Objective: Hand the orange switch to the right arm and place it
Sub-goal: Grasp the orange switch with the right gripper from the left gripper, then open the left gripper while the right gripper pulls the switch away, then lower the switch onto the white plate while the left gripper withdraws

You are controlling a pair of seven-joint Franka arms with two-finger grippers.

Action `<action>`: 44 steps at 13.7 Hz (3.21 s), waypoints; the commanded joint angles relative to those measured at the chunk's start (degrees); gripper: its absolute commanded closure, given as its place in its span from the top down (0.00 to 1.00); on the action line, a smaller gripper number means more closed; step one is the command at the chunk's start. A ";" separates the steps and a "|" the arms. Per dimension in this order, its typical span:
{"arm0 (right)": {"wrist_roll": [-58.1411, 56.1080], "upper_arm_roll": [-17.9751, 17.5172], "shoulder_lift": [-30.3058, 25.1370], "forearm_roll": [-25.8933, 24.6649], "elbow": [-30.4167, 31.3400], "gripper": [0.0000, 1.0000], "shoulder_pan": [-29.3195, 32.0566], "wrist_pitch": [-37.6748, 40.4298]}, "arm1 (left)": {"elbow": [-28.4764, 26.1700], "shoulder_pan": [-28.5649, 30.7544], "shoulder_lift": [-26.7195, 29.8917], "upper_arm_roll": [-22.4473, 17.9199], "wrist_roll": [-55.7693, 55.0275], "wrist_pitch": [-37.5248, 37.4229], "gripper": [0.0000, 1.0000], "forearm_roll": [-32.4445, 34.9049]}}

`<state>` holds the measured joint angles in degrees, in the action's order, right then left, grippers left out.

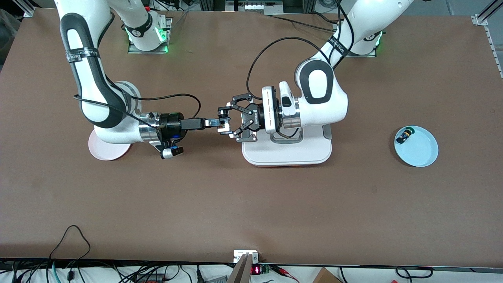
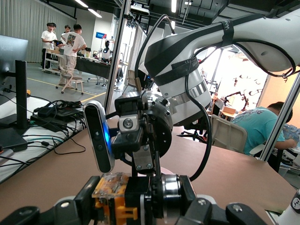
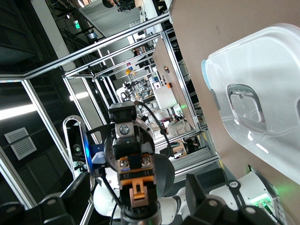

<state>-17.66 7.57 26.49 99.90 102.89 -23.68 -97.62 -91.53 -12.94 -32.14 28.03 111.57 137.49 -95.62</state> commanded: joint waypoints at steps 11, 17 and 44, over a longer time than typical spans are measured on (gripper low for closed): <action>-2.11 0.25 -0.21 2.05 0.74 0.00 -1.11 -0.73 | -0.93 0.90 0.67 0.35 1.90 -1.25 0.19 -1.68; -1.41 0.42 -0.21 1.44 -0.40 0.00 2.05 2.61 | -1.10 1.16 1.20 0.35 1.81 -1.34 1.00 -1.68; -0.88 2.36 -12.25 -98.94 12.06 0.00 13.48 -31.64 | 3.63 13.21 13.33 0.35 -64.93 -23.74 1.00 38.98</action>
<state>-18.32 10.05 16.84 2.01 109.06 -10.79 -124.43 -89.19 0.05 -20.39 28.02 56.05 116.36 -61.90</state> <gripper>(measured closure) 0.656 0.000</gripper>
